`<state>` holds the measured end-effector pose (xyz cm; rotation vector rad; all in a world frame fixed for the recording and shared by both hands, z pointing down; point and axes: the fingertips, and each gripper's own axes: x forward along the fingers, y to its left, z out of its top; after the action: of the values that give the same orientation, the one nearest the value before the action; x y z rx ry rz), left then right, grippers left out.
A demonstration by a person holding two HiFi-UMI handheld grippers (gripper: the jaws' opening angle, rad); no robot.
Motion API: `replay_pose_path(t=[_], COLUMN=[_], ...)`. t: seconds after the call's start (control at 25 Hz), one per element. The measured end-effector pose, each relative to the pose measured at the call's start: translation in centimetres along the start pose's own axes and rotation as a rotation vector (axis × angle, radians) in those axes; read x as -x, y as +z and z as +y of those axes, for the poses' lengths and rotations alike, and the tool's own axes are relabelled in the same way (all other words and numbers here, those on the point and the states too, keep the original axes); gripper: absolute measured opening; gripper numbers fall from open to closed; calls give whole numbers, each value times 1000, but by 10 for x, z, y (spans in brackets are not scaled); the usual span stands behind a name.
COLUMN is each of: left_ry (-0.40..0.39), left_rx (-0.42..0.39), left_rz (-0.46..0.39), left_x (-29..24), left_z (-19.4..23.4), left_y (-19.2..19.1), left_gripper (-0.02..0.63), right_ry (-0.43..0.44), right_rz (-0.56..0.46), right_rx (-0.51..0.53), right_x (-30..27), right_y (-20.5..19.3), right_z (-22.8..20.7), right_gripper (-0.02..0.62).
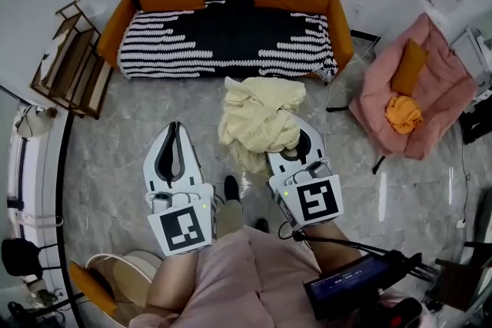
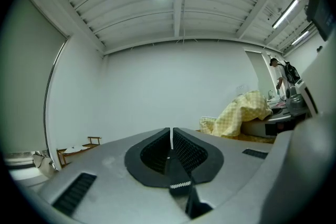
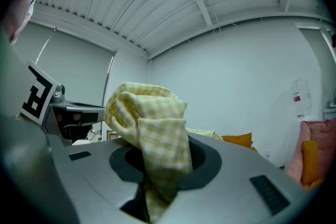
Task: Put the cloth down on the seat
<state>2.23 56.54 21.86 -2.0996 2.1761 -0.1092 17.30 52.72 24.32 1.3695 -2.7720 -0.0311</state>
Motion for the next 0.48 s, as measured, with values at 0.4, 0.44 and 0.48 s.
replay_pose_path(t=[0.4, 0.44, 0.48], left_ry=[-21, -23, -24], left_rx=[3, 2, 2], left_rz=[-14, -21, -28], left_x=[-105, -114, -123], left_z=[60, 65, 70], left_y=[-8, -7, -7], left_gripper=[25, 25, 25], right_ry=[-32, -37, -42], right_rz=[-3, -10, -17], right_rx=[6, 10, 14], right_x=[-113, -123, -133], right_y=[5, 8, 10], right_z=[-17, -20, -21], right_gripper=[101, 101, 101])
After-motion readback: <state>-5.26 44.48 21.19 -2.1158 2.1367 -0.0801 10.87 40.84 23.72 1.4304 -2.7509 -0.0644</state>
